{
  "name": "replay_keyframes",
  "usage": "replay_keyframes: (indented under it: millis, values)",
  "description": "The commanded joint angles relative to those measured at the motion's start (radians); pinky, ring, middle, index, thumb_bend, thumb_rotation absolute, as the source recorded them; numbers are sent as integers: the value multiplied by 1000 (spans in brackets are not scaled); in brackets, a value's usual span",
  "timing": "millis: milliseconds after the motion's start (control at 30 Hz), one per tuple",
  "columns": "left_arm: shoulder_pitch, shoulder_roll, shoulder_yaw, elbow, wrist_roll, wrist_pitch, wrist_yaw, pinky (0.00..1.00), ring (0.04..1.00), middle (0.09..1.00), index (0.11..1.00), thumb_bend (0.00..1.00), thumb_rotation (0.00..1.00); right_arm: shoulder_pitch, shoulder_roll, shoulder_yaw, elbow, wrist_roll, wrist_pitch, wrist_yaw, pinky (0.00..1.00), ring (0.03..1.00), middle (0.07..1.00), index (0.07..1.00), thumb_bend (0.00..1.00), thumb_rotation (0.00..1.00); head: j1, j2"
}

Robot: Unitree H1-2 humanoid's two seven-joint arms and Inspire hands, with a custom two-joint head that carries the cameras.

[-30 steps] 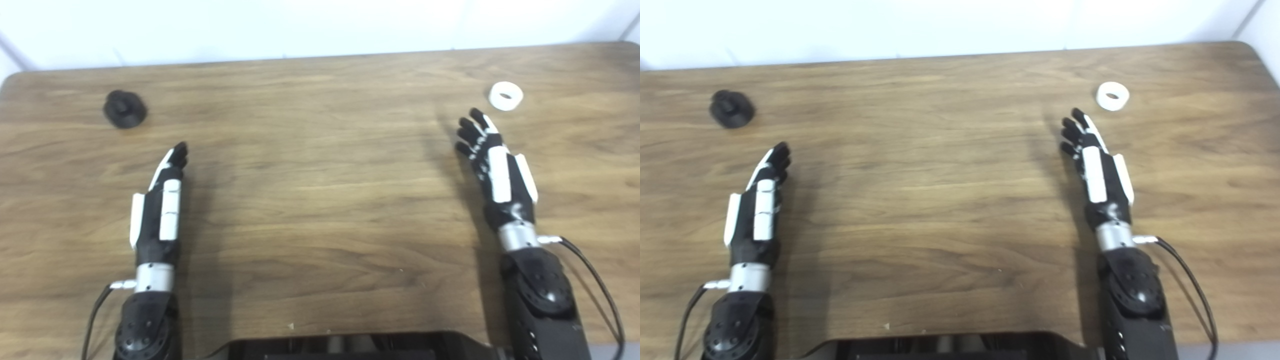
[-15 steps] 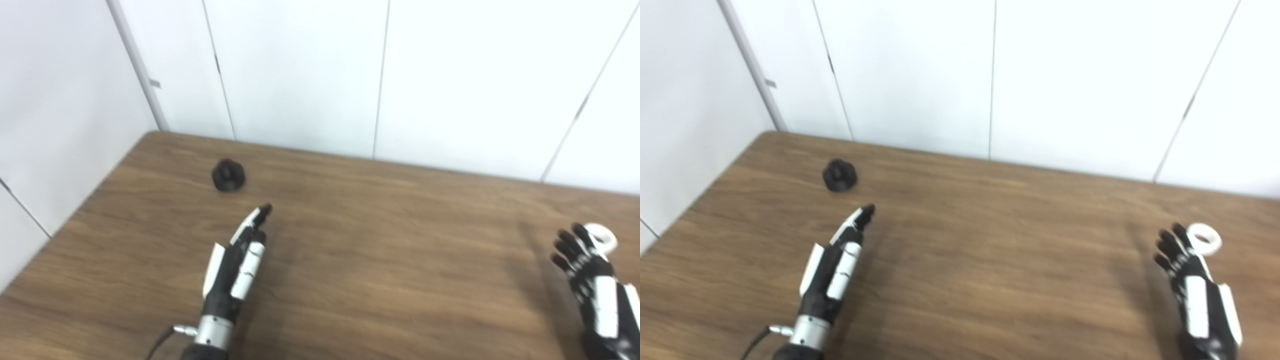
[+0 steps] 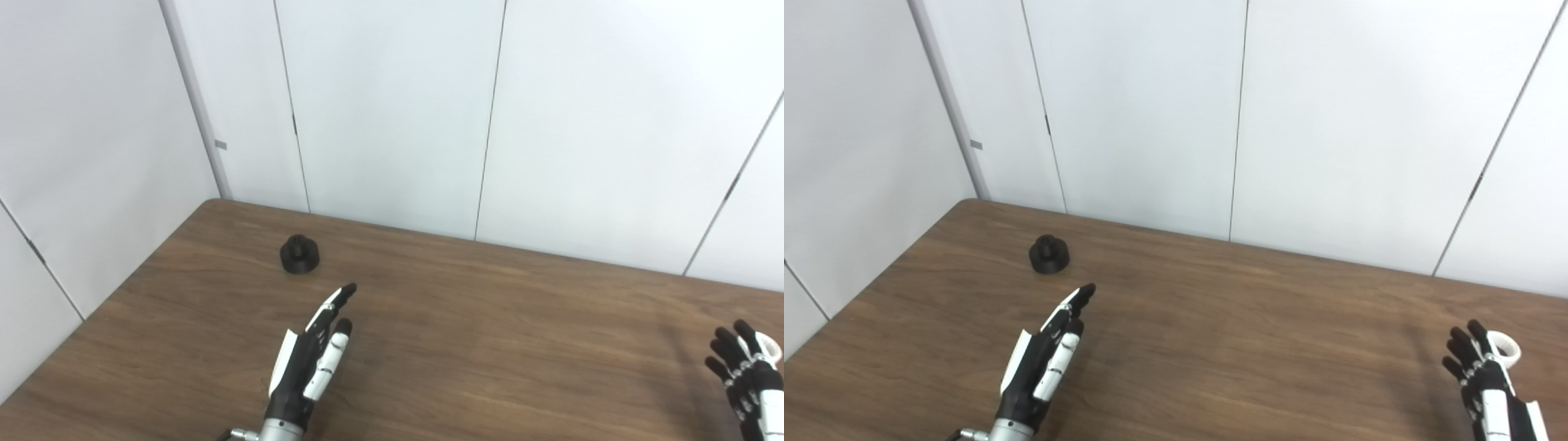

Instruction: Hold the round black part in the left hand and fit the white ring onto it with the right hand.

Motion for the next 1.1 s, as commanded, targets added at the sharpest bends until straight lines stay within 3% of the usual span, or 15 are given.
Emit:
replay_keyframes:
  millis: [0, 133, 300, 467, 700, 900, 1067]
  values:
    - [58, -42, -24, 91, 6, 5, 23, 1000, 982, 953, 921, 501, 763, 82, 25, 5, 122, 16, -22, 11, 900, 920, 925, 962, 489, 1000, -6, 5]
    - [64, -47, -15, 61, 53, 31, 54, 992, 971, 945, 923, 515, 592, 87, 27, 3, 114, 16, -16, 9, 891, 916, 922, 956, 502, 1000, -12, 7]
    - [52, -28, 6, -2, 107, 73, 85, 951, 945, 928, 913, 610, 372, 93, 29, 8, 107, 1, -13, 2, 875, 909, 914, 951, 520, 1000, -21, 14]
    - [13, 25, 42, -80, 183, 169, 99, 984, 940, 913, 897, 737, 265, 91, 29, 9, 113, -5, -24, 2, 867, 900, 902, 941, 528, 1000, -29, 22]
    - [-54, 111, 95, -146, 279, 324, 97, 934, 931, 911, 879, 888, 278, 90, 29, 14, 117, -22, -30, 2, 849, 900, 902, 937, 580, 1000, -33, 26]
    - [-127, 194, 120, -144, 291, 413, 83, 996, 971, 933, 897, 893, 294, 89, 36, 13, 121, -26, -30, 0, 831, 893, 902, 935, 585, 1000, -30, 26]
    - [-195, 270, 114, -105, 330, 442, 79, 975, 972, 937, 899, 878, 319, 89, 39, 15, 118, -29, -27, -1, 823, 887, 896, 932, 571, 1000, -34, 29]
